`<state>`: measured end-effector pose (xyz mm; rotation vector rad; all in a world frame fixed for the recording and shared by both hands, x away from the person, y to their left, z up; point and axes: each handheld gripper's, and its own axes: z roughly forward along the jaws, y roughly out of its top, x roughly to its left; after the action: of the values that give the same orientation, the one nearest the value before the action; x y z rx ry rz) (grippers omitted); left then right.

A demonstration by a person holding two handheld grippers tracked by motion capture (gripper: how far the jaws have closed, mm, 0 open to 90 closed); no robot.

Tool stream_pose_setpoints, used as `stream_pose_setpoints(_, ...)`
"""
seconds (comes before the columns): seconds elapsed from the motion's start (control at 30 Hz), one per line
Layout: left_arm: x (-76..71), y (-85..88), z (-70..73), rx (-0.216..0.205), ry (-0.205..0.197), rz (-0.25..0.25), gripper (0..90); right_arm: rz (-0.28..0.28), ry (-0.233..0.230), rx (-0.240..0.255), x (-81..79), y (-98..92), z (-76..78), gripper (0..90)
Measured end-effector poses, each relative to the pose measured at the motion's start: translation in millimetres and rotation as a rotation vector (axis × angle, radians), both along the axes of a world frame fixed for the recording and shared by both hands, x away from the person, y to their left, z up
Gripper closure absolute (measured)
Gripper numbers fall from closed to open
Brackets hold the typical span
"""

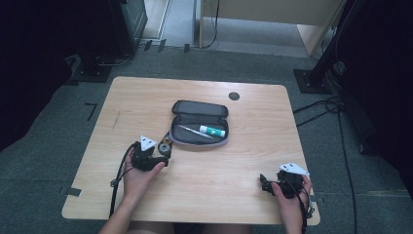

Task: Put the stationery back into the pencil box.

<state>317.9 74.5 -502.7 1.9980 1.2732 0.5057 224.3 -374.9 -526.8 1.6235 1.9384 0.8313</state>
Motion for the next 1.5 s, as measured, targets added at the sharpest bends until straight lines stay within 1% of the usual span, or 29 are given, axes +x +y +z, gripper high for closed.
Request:
stream_pose_setpoints(0.07,6.4,-6.1,-1.2,0.022,0.007,0.022,18.6,-0.001,-0.001,0.001,0.0,0.1,-0.1,0.0)
stream_pose_setpoints(0.17,13.9,-12.3,-2.9,0.029,0.015,0.054,18.2,-0.001,-0.001,0.001,0.1,0.1,-0.1,0.0)
stream_pose_setpoints(0.2,15.4,-13.4,-3.6,0.031,0.022,0.055,18.1,-0.001,-0.002,0.002,0.1,0.1,-0.1,0.0)
stream_pose_setpoints(0.27,17.6,-16.1,-6.1,0.056,0.025,0.066,18.1,0.0,-0.002,0.001,0.1,0.0,-0.1,0.0)
stream_pose_setpoints(0.33,19.7,-16.4,-8.5,0.068,0.03,0.074,18.7,-0.001,-0.002,0.001,0.1,0.1,-0.1,0.0)
stream_pose_setpoints(0.4,20.9,-16.8,-9.9,0.071,0.018,0.09,21.5,0.0,-0.002,0.001,0.1,0.0,-0.1,0.0)
stream_pose_setpoints(0.5,22.9,-17.4,-11.5,0.085,0.024,0.088,25.5,-0.001,-0.001,0.002,0.1,0.1,-0.1,0.0)
stream_pose_setpoints(0.6,23.6,-17.7,-10.8,0.083,0.024,0.075,31.1,0.0,-0.001,0.0,0.0,0.0,-0.1,0.0)
stream_pose_setpoints(0.77,22.8,-18.7,-10.3,0.079,0.017,0.071,41.1,0.001,-0.002,-0.001,0.0,-0.1,-0.2,0.0)
stream_pose_setpoints(1.03,20.8,-17.2,-8.8,0.086,0.019,0.063,41.9,-0.001,-0.001,0.002,0.1,0.1,-0.1,0.0)
stream_pose_setpoints(1.23,18.0,-13.9,-5.2,0.067,0.011,0.061,42.0,0.0,-0.002,0.001,0.1,0.0,-0.1,0.0)
stream_pose_setpoints(1.5,16.1,-5.0,1.3,0.045,0.006,0.06,42.2,-0.001,-0.002,0.001,0.1,0.1,-0.1,0.0)
